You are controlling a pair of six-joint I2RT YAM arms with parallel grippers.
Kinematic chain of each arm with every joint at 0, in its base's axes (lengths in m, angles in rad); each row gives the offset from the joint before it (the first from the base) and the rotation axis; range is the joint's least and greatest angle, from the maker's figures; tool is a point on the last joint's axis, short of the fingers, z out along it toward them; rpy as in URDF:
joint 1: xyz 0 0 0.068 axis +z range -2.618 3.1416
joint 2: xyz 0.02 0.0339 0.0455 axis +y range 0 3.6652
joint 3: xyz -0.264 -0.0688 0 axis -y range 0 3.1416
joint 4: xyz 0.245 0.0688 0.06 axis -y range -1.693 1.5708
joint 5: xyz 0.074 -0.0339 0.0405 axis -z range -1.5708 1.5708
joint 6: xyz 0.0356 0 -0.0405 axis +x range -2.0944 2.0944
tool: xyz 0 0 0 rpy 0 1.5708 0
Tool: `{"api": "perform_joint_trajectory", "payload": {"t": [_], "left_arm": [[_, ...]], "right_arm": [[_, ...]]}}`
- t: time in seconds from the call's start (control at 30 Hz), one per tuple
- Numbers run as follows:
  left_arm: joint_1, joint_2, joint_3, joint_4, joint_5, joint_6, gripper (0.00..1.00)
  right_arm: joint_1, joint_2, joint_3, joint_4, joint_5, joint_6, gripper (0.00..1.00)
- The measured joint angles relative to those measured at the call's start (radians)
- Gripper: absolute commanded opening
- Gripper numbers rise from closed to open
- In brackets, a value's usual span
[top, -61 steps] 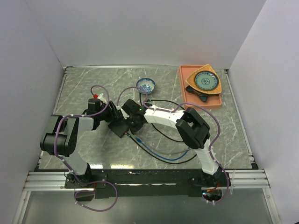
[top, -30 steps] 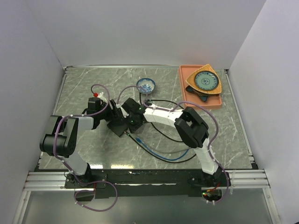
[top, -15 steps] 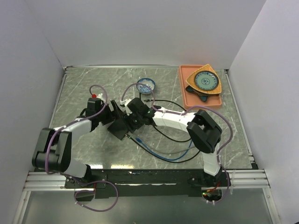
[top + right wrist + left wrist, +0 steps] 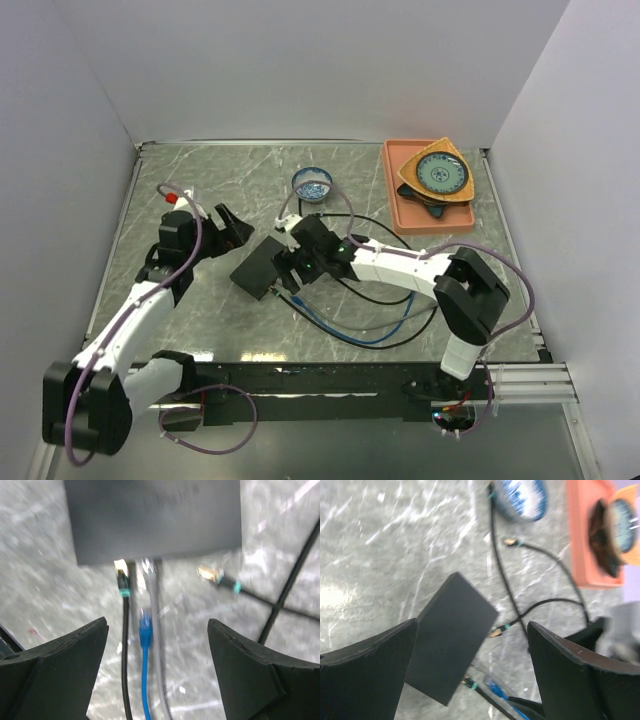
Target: Insert the plug into the switch port
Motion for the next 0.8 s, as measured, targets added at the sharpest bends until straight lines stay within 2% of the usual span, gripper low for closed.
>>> {"api": "perform_joint_trajectory", "payload": {"t": [0.1, 0.2, 0.23, 0.3, 0.43, 0.47, 0.8], "left_arm": [[0.000, -0.086, 0.000, -0.007, 0.002, -0.012, 0.96], [0.000, -0.151, 0.000, -0.011, 0.010, -0.021, 0.96], [0.000, -0.170, 0.000, -0.014, 0.015, -0.024, 0.96], [0.000, -0.200, 0.000, -0.018, 0.026, -0.034, 0.96], [0.000, -0.225, 0.001, -0.022, 0.043, -0.044, 0.96], [0.000, -0.226, 0.002, -0.022, 0.047, -0.045, 0.96], [0.000, -0.212, 0.002, -0.044, 0.058, -0.043, 0.96]], "right_arm": [[0.003, -0.040, -0.069, 0.001, 0.020, 0.017, 0.86], [0.011, -0.078, -0.127, 0.002, 0.048, 0.032, 0.74], [0.016, -0.087, -0.141, 0.001, 0.059, 0.039, 0.67], [0.029, -0.091, -0.154, 0.001, 0.079, 0.049, 0.61], [0.066, -0.091, -0.160, -0.001, 0.113, 0.068, 0.36], [0.074, -0.090, -0.160, 0.000, 0.120, 0.072, 0.33], [0.130, -0.022, -0.128, -0.034, 0.192, 0.090, 0.31]]}}
